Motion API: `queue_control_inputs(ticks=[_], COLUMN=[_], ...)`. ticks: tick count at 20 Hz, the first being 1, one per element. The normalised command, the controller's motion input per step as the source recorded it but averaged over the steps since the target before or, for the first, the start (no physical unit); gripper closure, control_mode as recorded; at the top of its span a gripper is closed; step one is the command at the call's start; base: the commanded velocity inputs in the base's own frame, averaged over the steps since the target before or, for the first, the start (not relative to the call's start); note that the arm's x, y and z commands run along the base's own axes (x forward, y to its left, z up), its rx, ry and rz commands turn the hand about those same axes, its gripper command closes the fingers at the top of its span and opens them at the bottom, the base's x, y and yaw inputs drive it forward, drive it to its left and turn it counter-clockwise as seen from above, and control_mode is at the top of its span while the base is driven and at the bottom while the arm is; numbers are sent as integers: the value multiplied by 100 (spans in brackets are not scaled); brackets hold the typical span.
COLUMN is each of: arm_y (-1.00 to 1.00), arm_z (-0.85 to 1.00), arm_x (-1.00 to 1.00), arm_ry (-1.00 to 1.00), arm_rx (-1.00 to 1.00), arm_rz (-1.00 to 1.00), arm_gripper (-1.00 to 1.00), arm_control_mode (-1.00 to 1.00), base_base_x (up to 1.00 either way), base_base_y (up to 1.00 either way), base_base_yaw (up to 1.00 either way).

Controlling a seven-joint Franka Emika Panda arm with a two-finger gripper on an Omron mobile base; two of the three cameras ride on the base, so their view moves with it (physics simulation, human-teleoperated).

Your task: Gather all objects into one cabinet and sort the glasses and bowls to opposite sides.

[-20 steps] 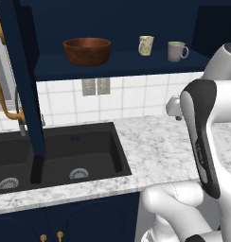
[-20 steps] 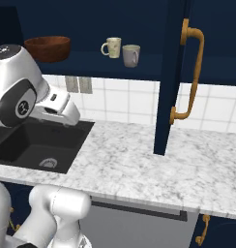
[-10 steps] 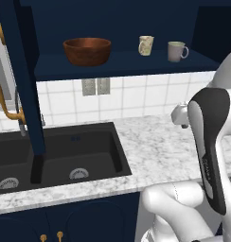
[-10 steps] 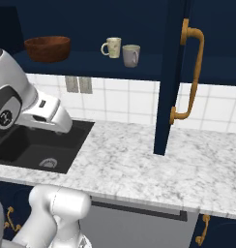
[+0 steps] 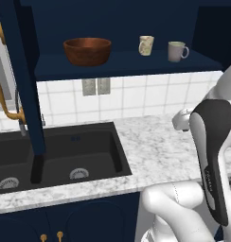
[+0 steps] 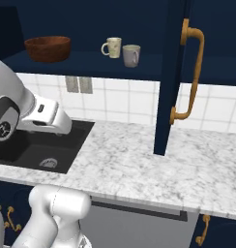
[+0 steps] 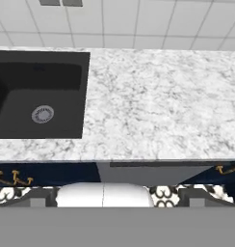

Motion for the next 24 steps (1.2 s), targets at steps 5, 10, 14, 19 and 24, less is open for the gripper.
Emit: queue_control_inputs(ticks=[5,10,14,19,24], arm_y=[0,0,0,0,0], arm_z=[0,0,0,0,0], arm_x=[0,0,0,0,0], arm_ry=[0,0,0,0,0], arm_rx=[0,0,0,0,0], arm_rz=[0,0,0,0,0], arm_gripper=[-100,-100,-100,-100,-100], arm_control_mode=[100,100,100,100,100], base_base_x=[-54,-84,-54,-23,-15], base_base_y=[0,34,52,24,7], base_base_yaw=[4,0,45,97,100])
